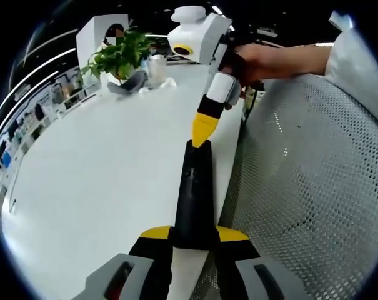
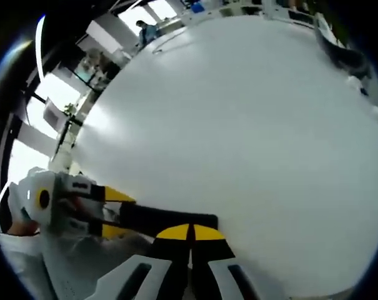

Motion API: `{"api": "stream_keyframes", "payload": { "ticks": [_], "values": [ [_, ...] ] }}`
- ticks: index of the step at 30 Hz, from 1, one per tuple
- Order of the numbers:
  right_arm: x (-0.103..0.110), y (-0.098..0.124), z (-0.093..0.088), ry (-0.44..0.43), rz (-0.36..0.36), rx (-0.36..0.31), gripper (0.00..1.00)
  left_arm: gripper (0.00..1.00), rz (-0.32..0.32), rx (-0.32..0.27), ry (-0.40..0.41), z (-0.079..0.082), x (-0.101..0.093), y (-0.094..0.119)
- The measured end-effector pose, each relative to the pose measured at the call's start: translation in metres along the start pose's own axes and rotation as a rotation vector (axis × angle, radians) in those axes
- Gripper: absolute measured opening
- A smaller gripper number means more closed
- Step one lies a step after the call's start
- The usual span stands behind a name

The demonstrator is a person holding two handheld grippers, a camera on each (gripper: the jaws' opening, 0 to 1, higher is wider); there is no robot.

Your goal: Press the specified remote control buttons in sequence, fully releasing each button before pressing the next.

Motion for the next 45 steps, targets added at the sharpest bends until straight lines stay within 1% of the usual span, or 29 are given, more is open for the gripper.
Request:
{"api": "stream_keyframes", "payload": {
  "ticks": [3,5,12,20,23,26,29,33,35,36,37,45],
  "values": [
    [-0.002,0.000,0.001,-0.042,0.021,0.002,0.00,0.25,0.000,0.000,-0.001,0.000,0.000,0.000],
    [-0.002,0.001,0.001,-0.085,0.036,-0.002,0.00,0.25,-0.001,-0.001,-0.001,0.000,0.000,0.000],
    [-0.002,0.001,0.001,-0.114,0.047,-0.007,0.00,0.25,-0.001,-0.002,-0.002,0.000,0.000,0.000],
    [0.001,-0.001,0.002,-0.101,0.054,-0.004,0.00,0.25,-0.001,-0.003,-0.002,0.000,0.000,0.000],
    [0.008,0.000,0.005,-0.103,0.104,-0.026,0.00,0.25,-0.001,-0.003,-0.001,0.000,0.001,-0.001],
    [0.008,-0.001,0.006,-0.106,0.111,-0.029,0.00,0.25,-0.001,-0.003,-0.001,0.000,0.001,-0.001],
    [0.008,-0.002,0.006,-0.101,0.108,-0.024,0.00,0.25,-0.001,-0.003,-0.001,0.000,0.001,-0.001],
    [0.010,-0.005,0.003,-0.081,0.103,-0.002,0.00,0.25,-0.001,-0.004,-0.001,0.000,0.001,-0.001],
    [0.009,-0.006,0.002,-0.067,0.089,0.009,0.00,0.25,-0.001,-0.004,-0.001,0.000,0.001,-0.001],
    [0.006,-0.007,0.000,-0.052,0.065,0.025,0.00,0.25,-0.001,-0.004,0.000,0.000,0.001,-0.001],
    [0.008,-0.007,0.001,-0.048,0.081,0.014,0.00,0.25,-0.001,-0.004,-0.001,0.000,0.001,-0.001],
    [0.006,-0.006,0.001,-0.074,0.085,0.009,0.00,0.25,-0.002,-0.004,0.001,0.000,0.001,-0.001]
  ]
}}
Point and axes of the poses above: the point that each gripper's makers call its tool centre point, and the gripper's own axes: y roughly backward along the fingers, x roughly to its left, z roughly out of its top, the point moved 3 cm from there along y, roughly backward along the fingers, and after that the axes turned 7 degrees about z, right-handed, at the moved point
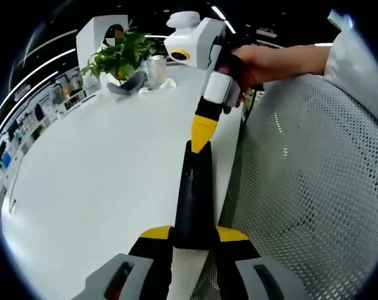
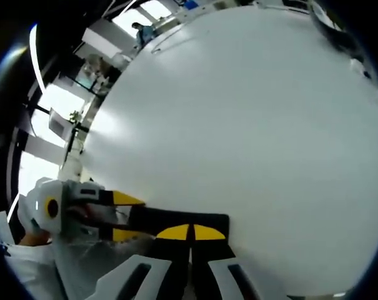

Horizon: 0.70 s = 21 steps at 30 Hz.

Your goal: Press the specified remote control buttons in sequence, fully releasing each button before pressing the next.

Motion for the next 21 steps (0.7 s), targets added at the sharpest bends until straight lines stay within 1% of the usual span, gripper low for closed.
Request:
{"api": "stream_keyframes", "payload": {
  "ticks": [3,7,11,14,18,21],
  "values": [
    [-0.0004,-0.0006,0.0002,0.002,0.000,-0.001,0.00,0.25,0.000,0.000,0.000,-0.0001,-0.0003,0.0001],
    [0.0006,-0.0008,-0.0006,0.047,-0.006,0.000,0.00,0.25,0.000,-0.001,0.000,0.0000,-0.0003,-0.0001],
    [0.0009,-0.0006,-0.0009,0.071,-0.011,0.003,0.00,0.25,0.000,-0.001,0.000,0.0000,-0.0004,-0.0003],
    [0.0006,-0.0005,-0.0009,0.069,-0.011,0.002,0.00,0.25,0.000,-0.003,0.000,0.0001,-0.0006,-0.0004],
    [-0.0006,0.0002,-0.0007,0.034,0.001,-0.002,0.00,0.25,0.000,-0.003,0.000,0.0001,-0.0004,-0.0003],
    [0.0003,0.0001,-0.0008,0.030,0.002,-0.001,0.00,0.25,0.000,-0.003,0.000,0.0001,-0.0007,-0.0004]
  ]
}}
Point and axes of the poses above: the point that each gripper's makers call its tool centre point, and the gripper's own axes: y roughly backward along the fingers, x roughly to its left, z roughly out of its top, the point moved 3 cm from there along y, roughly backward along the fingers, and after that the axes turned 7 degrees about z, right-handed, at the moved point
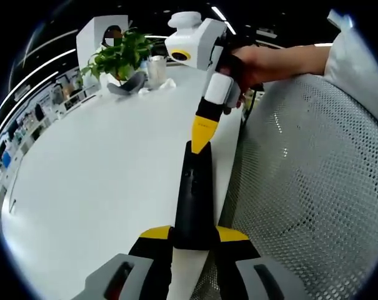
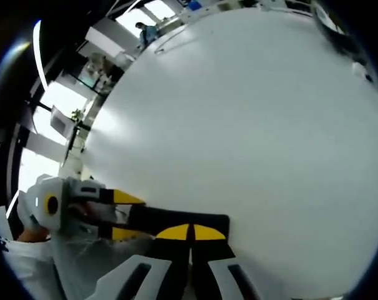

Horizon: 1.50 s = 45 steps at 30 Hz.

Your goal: Press the specified remote control buttons in sequence, fully releasing each button before pressing the next.

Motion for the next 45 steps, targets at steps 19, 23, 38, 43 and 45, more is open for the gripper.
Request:
{"api": "stream_keyframes", "payload": {
  "ticks": [19,23,38,43,45],
  "values": [
    [0.001,0.000,0.000,0.014,-0.010,0.009,0.00,0.25,-0.001,0.000,-0.005,0.000,0.000,0.000],
    [0.001,0.000,0.001,-0.002,-0.004,0.007,0.00,0.25,-0.001,0.000,-0.004,0.000,0.000,0.000],
    [0.008,-0.007,0.008,0.013,0.036,-0.034,0.00,0.25,-0.002,0.000,-0.006,0.000,0.000,0.000],
    [0.009,-0.008,0.007,0.041,0.027,-0.021,0.00,0.25,-0.002,0.000,-0.005,0.000,0.000,0.001],
    [0.009,-0.008,0.008,0.054,0.027,-0.022,0.00,0.25,-0.002,0.000,-0.005,0.000,0.000,0.000]
  ]
}}
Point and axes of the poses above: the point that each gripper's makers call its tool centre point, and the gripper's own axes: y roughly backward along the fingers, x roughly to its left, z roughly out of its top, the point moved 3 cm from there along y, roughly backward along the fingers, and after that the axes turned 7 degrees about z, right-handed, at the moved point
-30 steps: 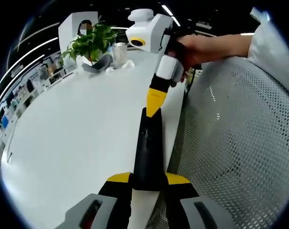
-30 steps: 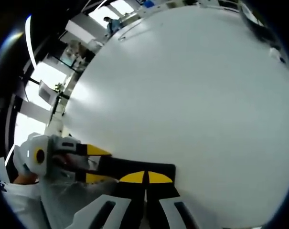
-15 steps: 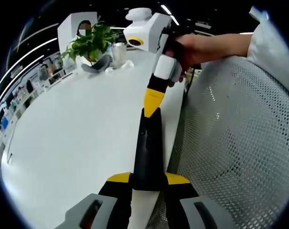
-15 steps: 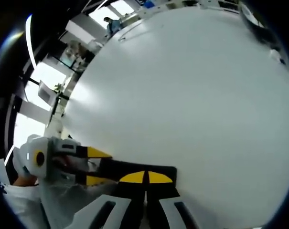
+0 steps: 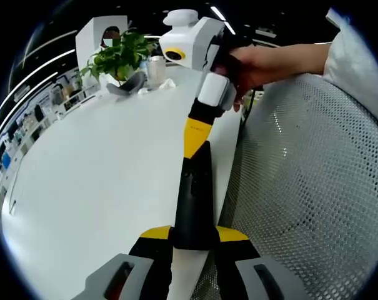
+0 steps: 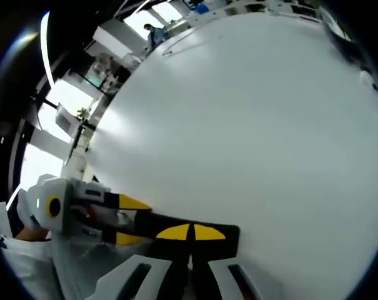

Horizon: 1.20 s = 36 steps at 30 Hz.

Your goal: Press the specified remote control buttons in sequence, fully releasing each button before pressing the next.

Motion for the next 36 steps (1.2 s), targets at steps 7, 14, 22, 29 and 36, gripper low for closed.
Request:
{"api": "stream_keyframes", "payload": {
  "ticks": [7,14,22,29,36],
  "values": [
    [0.0004,-0.0035,-0.0018,0.076,-0.019,0.000,0.00,0.25,-0.001,0.000,0.001,-0.0001,0.0001,-0.0004],
    [-0.0012,-0.0024,-0.0012,0.027,0.000,-0.015,0.00,0.25,-0.001,-0.001,0.000,-0.0001,0.0001,-0.0009],
    [-0.0012,-0.0041,-0.0024,0.098,-0.026,-0.014,0.00,0.25,-0.002,-0.002,0.001,0.0002,-0.0006,-0.0006],
    [-0.0014,-0.0035,-0.0020,0.074,-0.017,-0.017,0.00,0.25,-0.002,-0.003,0.002,0.0003,-0.0008,-0.0003],
    [-0.0006,-0.0031,-0.0019,0.046,-0.004,-0.018,0.00,0.24,-0.001,-0.004,0.003,0.0003,-0.0010,0.0000]
  ]
}}
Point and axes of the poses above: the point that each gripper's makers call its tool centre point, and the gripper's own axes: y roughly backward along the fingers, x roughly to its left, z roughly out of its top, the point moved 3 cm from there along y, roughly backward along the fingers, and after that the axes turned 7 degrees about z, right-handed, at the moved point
